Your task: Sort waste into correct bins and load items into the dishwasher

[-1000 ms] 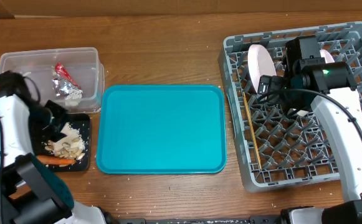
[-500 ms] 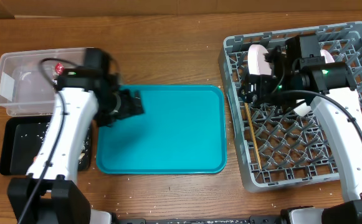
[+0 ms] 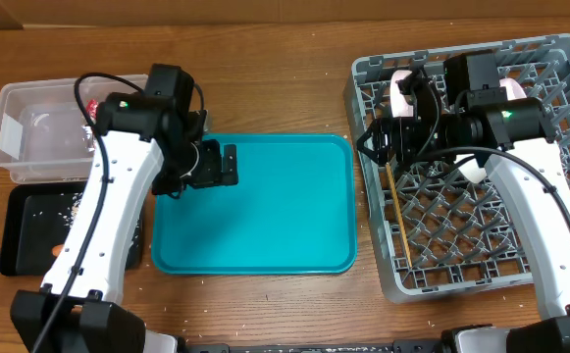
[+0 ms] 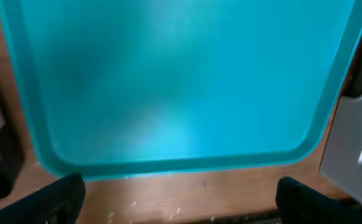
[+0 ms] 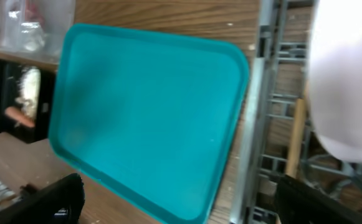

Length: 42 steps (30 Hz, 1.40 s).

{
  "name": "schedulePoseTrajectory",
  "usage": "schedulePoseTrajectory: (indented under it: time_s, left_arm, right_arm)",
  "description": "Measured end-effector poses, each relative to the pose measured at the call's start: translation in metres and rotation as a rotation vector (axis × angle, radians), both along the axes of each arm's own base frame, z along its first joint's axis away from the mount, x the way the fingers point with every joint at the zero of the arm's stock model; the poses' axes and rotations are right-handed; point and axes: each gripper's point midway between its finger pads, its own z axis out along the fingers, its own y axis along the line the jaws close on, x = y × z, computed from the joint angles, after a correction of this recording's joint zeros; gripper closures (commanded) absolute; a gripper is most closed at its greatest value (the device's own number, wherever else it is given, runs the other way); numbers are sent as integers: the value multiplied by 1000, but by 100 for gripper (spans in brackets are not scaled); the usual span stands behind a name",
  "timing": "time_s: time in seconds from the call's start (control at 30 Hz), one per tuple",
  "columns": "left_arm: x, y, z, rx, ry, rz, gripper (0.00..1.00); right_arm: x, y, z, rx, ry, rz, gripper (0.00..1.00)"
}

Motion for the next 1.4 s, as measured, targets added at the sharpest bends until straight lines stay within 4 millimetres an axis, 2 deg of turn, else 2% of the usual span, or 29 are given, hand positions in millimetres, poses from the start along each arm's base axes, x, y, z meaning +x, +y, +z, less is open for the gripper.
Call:
schedulePoseTrajectory:
  time_s: [0.1, 0.37, 0.43, 0.57, 0.67, 0.8, 0.87, 0.97, 1.07, 1.13, 1.23, 1.4]
  left_arm:
    - [-9, 7, 5, 13, 33, -2, 0]
    - [-49, 32, 7, 76, 204, 30, 0]
    - [-53, 34, 8, 90, 217, 29, 0]
    - [-55, 37, 13, 108, 163, 32, 0]
    - [-58, 38, 19, 110, 46, 38, 0]
    - [-61, 40, 37, 86, -208, 56, 0]
    - [-65, 41, 51, 71, -357, 65, 0]
    - [-78, 43, 73, 46, -573, 78, 0]
    - [-98, 46, 89, 30, -742, 90, 0]
    - [-110, 48, 99, 20, -838, 98, 0]
    - [-118, 49, 108, 15, -901, 103, 0]
    - [-129, 51, 100, 18, -878, 102, 0]
  right_arm:
    - [-4, -13, -8, -64, 43, -62, 0]
    - [-43, -35, -25, -180, 232, -123, 0]
    - [-51, -38, -27, -198, 264, -129, 0]
    - [-58, -46, -30, -239, 302, -165, 0]
    - [-57, -52, -26, -261, 274, -195, 0]
    - [-45, -57, 5, -240, 67, -243, 0]
    - [-45, -59, 33, -211, -85, -271, 0]
    - [-59, -66, 76, -171, -306, -311, 0]
    - [-81, -78, 101, -167, -449, -357, 0]
    - [-93, -84, 110, -171, -500, -381, 0]
    - [-100, -89, 114, -180, -527, -398, 0]
    - [-99, -92, 112, -195, -523, -407, 0]
